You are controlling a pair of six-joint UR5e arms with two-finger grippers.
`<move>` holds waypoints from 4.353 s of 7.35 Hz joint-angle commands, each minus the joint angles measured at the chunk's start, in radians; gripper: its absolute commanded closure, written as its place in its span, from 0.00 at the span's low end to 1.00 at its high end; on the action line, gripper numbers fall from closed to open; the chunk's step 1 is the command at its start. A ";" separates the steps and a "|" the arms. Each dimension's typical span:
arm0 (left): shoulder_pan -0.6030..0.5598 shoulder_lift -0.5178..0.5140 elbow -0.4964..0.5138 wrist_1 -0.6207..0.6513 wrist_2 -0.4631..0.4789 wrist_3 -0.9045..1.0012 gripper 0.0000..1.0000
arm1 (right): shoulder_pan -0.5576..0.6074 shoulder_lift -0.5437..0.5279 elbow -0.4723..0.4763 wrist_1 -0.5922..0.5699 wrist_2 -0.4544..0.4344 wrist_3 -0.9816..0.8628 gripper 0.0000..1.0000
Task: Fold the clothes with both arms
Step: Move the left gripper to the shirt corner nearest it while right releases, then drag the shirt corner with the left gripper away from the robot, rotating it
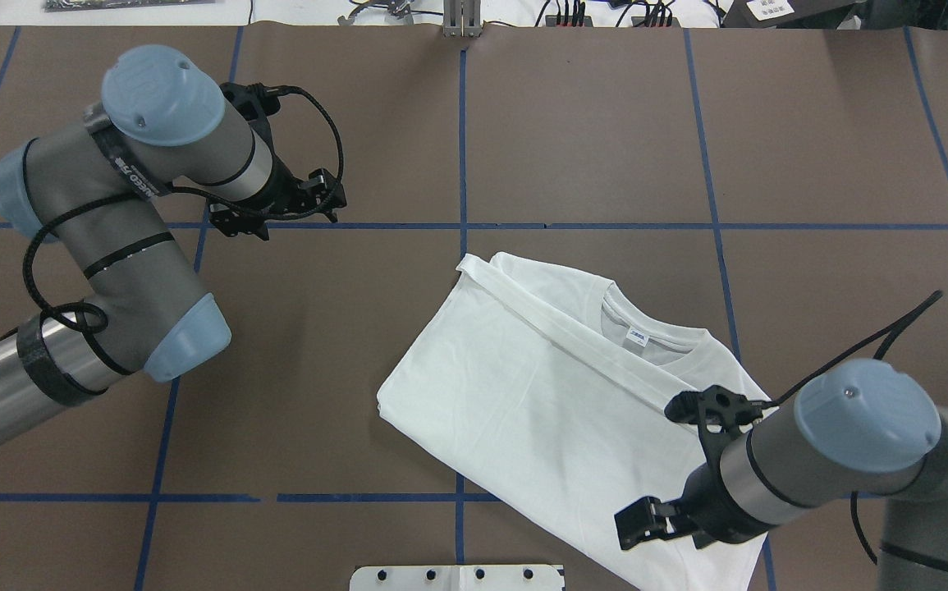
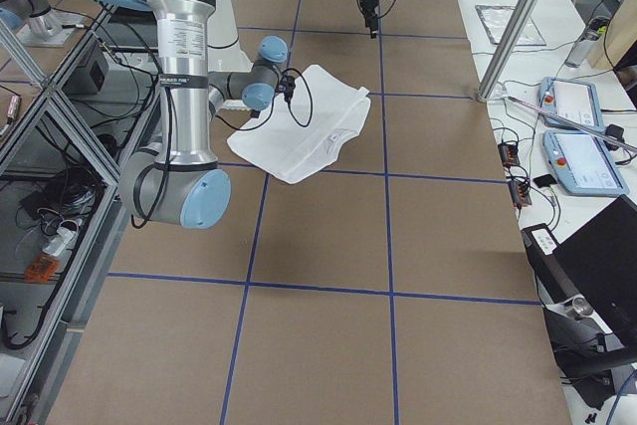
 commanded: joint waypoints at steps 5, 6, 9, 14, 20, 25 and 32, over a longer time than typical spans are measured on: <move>0.339 0.056 -0.157 -0.039 -0.009 -0.358 0.01 | 0.341 0.064 0.003 -0.001 -0.007 -0.122 0.00; 0.361 0.056 -0.121 -0.045 -0.008 -0.374 0.01 | 0.352 0.071 0.005 -0.001 -0.008 -0.120 0.00; 0.372 0.045 -0.039 -0.135 0.014 -0.417 0.03 | 0.353 0.077 0.008 -0.001 -0.008 -0.120 0.00; 0.352 0.045 -0.028 -0.154 0.044 -0.415 0.28 | 0.353 0.079 0.002 -0.001 -0.010 -0.120 0.00; 0.326 0.045 0.025 -0.197 0.044 -0.418 0.35 | 0.366 0.077 -0.005 -0.001 -0.011 -0.123 0.00; 0.330 0.030 0.015 -0.186 0.034 -0.429 0.81 | 0.378 0.073 -0.003 -0.001 -0.011 -0.123 0.00; 0.164 0.028 0.039 -0.174 0.047 -0.354 1.00 | 0.381 0.071 -0.009 -0.003 -0.011 -0.123 0.00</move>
